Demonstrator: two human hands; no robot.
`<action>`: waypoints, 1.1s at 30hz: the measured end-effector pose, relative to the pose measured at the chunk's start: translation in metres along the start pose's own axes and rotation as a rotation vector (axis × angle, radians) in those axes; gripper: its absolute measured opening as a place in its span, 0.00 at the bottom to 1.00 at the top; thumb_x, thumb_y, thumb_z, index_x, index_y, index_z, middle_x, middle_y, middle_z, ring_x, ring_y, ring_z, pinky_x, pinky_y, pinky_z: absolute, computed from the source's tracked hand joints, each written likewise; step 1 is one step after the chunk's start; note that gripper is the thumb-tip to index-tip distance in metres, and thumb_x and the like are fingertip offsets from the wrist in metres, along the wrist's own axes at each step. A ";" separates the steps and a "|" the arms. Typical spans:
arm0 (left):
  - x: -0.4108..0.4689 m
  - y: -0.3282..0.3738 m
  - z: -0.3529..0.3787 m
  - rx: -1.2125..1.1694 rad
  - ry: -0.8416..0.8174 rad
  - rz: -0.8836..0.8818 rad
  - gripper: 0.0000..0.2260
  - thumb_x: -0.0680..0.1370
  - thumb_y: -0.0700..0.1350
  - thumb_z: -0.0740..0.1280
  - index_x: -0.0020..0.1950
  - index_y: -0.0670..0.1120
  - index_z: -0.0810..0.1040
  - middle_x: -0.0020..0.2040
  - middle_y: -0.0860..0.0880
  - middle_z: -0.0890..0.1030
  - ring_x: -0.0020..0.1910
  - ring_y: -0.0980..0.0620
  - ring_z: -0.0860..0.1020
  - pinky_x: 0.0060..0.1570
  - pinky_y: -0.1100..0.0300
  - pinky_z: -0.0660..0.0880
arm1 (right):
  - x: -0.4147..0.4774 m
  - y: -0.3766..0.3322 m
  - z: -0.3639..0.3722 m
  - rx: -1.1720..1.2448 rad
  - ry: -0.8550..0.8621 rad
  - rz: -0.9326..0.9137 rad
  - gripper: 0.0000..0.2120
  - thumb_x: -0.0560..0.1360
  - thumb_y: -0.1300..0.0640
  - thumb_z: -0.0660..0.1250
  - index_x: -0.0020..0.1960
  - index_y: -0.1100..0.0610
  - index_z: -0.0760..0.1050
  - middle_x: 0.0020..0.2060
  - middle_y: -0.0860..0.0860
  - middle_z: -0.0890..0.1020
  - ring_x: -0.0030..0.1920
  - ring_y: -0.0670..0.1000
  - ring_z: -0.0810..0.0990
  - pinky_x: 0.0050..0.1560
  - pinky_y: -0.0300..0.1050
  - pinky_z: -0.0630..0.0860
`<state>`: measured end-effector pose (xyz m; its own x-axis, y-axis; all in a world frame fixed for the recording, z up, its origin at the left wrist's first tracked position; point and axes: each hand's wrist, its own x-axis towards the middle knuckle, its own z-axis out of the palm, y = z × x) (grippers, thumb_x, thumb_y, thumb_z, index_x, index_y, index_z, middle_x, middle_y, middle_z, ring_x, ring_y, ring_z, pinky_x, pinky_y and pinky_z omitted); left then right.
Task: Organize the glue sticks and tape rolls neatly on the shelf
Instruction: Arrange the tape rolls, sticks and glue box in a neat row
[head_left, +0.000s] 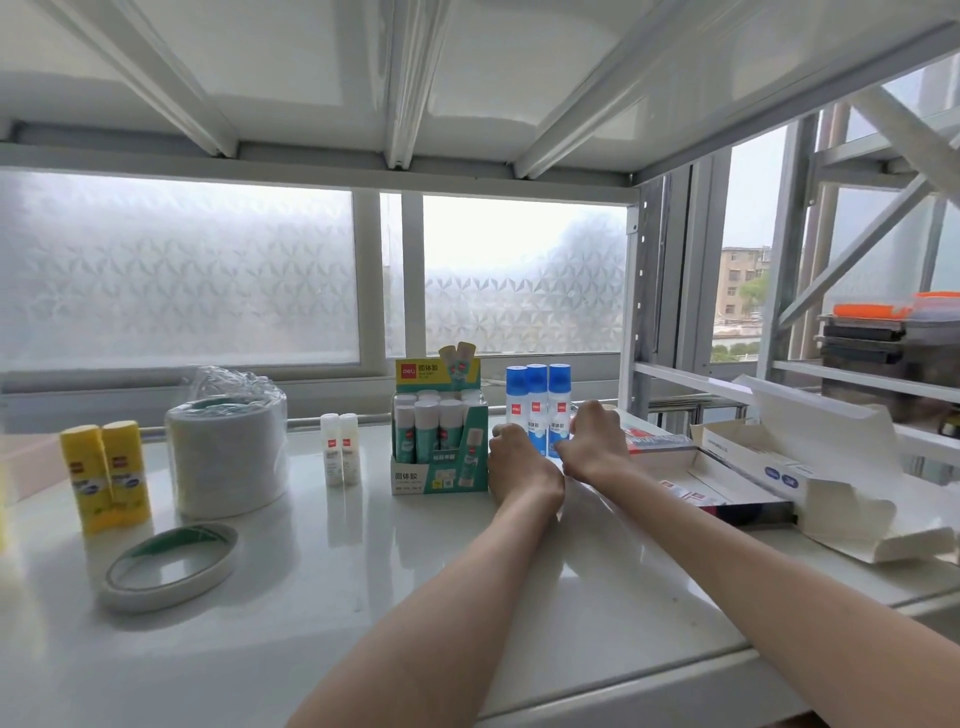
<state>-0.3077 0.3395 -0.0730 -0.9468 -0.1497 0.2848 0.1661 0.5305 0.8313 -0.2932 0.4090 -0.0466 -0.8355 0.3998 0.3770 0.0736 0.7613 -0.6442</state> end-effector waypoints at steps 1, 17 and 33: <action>-0.001 0.000 -0.001 0.002 -0.006 -0.003 0.17 0.76 0.38 0.70 0.64 0.38 0.72 0.62 0.40 0.79 0.62 0.42 0.78 0.56 0.54 0.76 | -0.001 0.000 -0.001 -0.005 0.004 0.000 0.05 0.71 0.64 0.70 0.44 0.66 0.78 0.49 0.63 0.82 0.52 0.62 0.80 0.40 0.43 0.68; -0.072 -0.024 -0.090 0.077 -0.081 0.133 0.13 0.76 0.37 0.61 0.60 0.40 0.71 0.57 0.42 0.75 0.57 0.42 0.74 0.54 0.53 0.72 | -0.066 -0.044 0.002 0.147 -0.016 -0.061 0.10 0.69 0.68 0.66 0.47 0.65 0.84 0.45 0.60 0.85 0.50 0.59 0.82 0.53 0.48 0.78; -0.042 -0.057 -0.145 0.295 -0.153 -0.113 0.18 0.77 0.43 0.57 0.66 0.40 0.74 0.65 0.40 0.73 0.65 0.41 0.70 0.67 0.52 0.69 | -0.068 -0.063 0.043 0.192 -0.167 0.091 0.10 0.73 0.64 0.63 0.52 0.65 0.78 0.48 0.60 0.82 0.46 0.56 0.80 0.43 0.47 0.78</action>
<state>-0.2371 0.1945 -0.0631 -0.9888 -0.1062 0.1052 -0.0077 0.7391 0.6735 -0.2642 0.3114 -0.0602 -0.9097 0.3604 0.2066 0.0617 0.6091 -0.7907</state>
